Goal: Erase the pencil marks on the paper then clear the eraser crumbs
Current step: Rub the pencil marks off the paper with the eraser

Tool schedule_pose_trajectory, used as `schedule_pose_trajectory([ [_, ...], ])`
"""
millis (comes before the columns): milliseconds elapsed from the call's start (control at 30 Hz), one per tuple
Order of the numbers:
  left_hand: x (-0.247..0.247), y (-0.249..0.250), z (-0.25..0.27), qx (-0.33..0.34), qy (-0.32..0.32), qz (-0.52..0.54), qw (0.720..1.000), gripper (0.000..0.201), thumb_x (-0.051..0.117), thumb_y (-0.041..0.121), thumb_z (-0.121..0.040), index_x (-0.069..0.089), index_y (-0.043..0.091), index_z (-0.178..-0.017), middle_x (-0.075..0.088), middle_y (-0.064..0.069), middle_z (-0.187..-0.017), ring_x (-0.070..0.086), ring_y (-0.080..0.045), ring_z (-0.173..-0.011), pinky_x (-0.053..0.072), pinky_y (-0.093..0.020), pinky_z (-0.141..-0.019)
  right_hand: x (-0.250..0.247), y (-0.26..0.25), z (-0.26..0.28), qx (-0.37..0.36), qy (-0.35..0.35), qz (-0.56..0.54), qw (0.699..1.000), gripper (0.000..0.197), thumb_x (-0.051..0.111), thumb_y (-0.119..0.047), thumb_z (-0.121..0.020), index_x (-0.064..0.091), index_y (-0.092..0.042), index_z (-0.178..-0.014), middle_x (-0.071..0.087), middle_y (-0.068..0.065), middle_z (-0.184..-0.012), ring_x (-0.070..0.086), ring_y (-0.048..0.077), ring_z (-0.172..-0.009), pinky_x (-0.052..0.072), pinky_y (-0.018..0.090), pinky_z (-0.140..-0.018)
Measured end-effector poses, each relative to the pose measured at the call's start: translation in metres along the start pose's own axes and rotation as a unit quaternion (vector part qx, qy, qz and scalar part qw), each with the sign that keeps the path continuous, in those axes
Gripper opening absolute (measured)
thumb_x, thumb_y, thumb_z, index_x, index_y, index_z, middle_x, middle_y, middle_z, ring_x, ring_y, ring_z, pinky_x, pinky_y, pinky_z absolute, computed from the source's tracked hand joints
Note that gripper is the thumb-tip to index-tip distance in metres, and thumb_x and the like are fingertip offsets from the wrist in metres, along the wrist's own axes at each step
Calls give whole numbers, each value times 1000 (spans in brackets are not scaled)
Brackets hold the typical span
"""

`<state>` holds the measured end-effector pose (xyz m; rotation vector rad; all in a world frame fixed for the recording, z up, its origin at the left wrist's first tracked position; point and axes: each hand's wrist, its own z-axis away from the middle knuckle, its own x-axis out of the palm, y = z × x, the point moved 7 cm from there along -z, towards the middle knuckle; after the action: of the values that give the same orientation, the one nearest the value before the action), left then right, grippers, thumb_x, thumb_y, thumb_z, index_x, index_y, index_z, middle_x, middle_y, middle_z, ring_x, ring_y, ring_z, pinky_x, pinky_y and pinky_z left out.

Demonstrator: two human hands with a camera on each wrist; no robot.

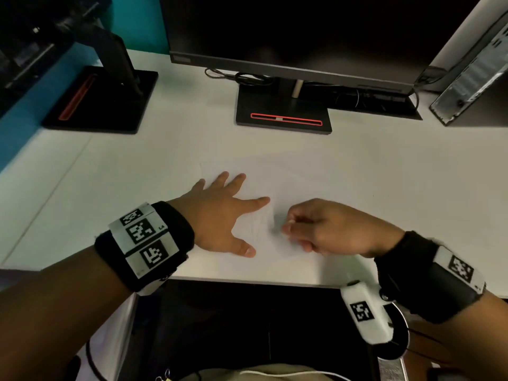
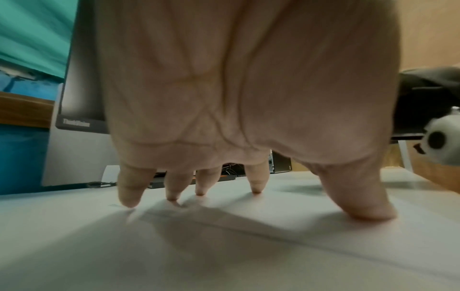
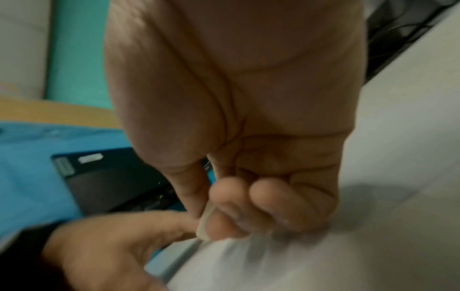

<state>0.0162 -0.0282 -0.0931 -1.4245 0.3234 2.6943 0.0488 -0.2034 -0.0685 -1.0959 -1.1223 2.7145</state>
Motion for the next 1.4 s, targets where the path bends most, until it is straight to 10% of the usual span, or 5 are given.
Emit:
schedule_pose_trajectory([
  [400, 4, -2, -2, 4, -34, -5, 999, 123, 66, 88, -63, -20, 63, -147, -36, 0, -162, -33, -28, -149, -6, -60, -122, 16, -8, -1, -68, -10, 207, 976, 37, 47, -39, -103, 54, -13, -78, 55, -4, -70, 53, 15, -64, 43, 32, -64],
  [1400, 5, -4, -3, -3, -38, -11, 999, 125, 64, 91, -60, -22, 63, -146, -36, -1, -162, -32, -30, -149, -3, -63, -121, -10, -11, -23, -81, 26, 242, 966, 36, 49, -37, -102, 48, -25, -67, 51, -9, -70, 50, 9, -66, 37, 31, -70],
])
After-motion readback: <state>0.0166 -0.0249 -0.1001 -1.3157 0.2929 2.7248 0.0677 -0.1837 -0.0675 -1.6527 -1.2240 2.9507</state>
